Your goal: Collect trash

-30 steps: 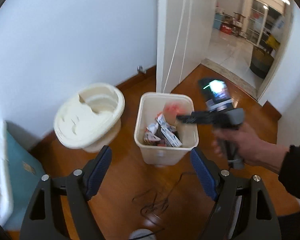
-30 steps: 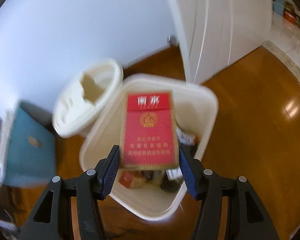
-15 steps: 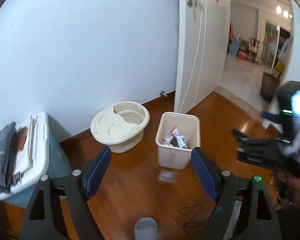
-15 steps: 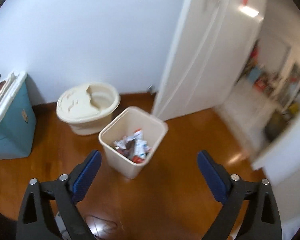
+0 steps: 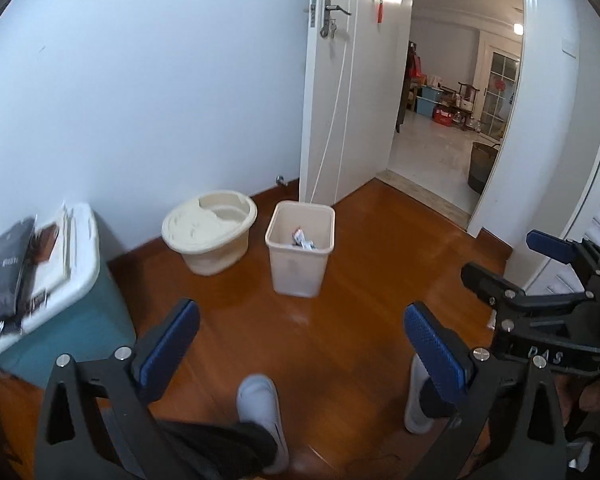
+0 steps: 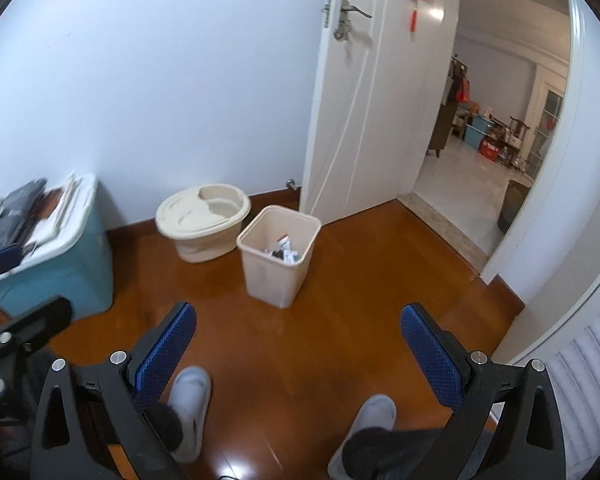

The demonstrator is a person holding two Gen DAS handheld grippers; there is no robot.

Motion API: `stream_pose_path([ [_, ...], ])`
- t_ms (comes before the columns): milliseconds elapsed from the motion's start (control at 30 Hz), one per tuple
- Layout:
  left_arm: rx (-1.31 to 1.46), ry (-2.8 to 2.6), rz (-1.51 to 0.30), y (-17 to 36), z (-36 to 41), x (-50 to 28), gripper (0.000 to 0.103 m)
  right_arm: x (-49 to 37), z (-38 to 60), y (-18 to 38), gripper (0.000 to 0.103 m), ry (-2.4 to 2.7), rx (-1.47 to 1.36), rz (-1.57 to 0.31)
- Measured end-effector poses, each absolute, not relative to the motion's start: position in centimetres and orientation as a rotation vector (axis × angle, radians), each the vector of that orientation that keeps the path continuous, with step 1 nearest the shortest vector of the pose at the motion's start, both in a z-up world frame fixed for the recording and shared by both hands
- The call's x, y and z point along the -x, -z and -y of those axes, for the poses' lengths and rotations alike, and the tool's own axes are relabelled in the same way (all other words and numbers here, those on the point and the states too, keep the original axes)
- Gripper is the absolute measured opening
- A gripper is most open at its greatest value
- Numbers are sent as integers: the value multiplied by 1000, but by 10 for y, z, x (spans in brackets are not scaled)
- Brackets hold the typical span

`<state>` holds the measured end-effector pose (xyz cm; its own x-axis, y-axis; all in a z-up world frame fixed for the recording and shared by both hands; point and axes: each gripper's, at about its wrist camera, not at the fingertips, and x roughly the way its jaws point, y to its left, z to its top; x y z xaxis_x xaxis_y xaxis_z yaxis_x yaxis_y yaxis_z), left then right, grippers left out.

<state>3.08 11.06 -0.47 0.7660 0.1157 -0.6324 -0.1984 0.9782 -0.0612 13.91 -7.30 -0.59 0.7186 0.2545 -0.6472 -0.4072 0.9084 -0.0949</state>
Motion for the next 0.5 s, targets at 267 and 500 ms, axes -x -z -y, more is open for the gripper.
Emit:
stream_pose_path([
  [267,147,-237,-713,3,-108,4,103,-76,70,3,103,-419,265,-694],
  [500,78,-224,-712,2,-91,8,103,-70,80,5,103,-418,253,-711],
])
